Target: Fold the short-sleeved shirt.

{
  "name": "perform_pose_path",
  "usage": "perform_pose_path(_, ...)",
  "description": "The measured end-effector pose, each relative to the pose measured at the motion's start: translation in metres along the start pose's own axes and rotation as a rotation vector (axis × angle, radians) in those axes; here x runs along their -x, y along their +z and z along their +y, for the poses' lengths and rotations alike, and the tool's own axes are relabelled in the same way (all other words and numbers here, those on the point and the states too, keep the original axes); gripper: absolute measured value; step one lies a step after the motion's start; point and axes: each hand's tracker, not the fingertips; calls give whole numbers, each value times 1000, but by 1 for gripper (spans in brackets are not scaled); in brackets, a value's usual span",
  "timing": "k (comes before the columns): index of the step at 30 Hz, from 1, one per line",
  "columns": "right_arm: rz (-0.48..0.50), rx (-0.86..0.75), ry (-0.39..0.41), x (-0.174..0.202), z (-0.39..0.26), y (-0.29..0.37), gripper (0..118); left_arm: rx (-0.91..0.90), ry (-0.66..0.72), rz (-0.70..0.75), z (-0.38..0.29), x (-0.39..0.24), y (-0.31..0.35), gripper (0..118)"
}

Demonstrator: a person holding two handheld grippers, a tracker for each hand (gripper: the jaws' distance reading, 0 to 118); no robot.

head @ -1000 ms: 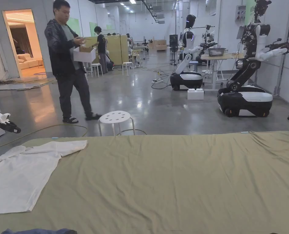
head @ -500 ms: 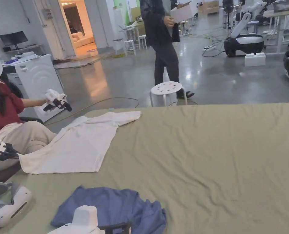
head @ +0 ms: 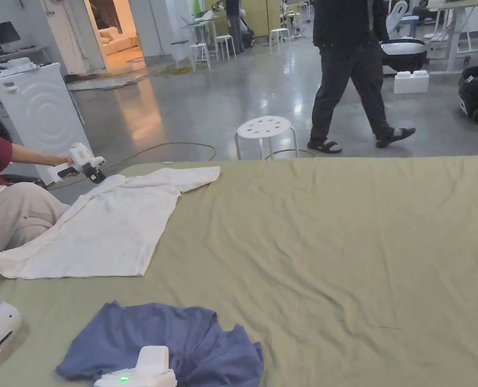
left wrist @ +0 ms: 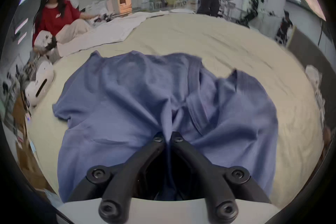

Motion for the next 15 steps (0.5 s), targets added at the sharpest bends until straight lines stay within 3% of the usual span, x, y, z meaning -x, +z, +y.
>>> perform_pose_path(2, -3, 15, -3, -3, -1, -2, 0, 1, 39, -21, 6, 5, 7, 0)
perform_pose_path(3, -4, 11, 2, -5, -4, 0, 0, 31, 168, -47, 16, 11, 11, 0)
perform_pose_path(4, -6, -1, 8, -8, -5, 3, 0, -25, 283, -107, 27, 18, 25, 0)
perform_pose_path(6, -5, -3, -2, -15, -5, 4, 0, -239, 366, -218, 46, 20, 63, 0)
perform_pose_path(10, -6, -21, -71, -28, -7, 12, 0, -372, 262, -391, 94, -33, 124, 0)
perform_pose_path(15, -40, -56, -108, -39, -12, 31, 0, -383, 42, -634, 114, -165, 154, 0)
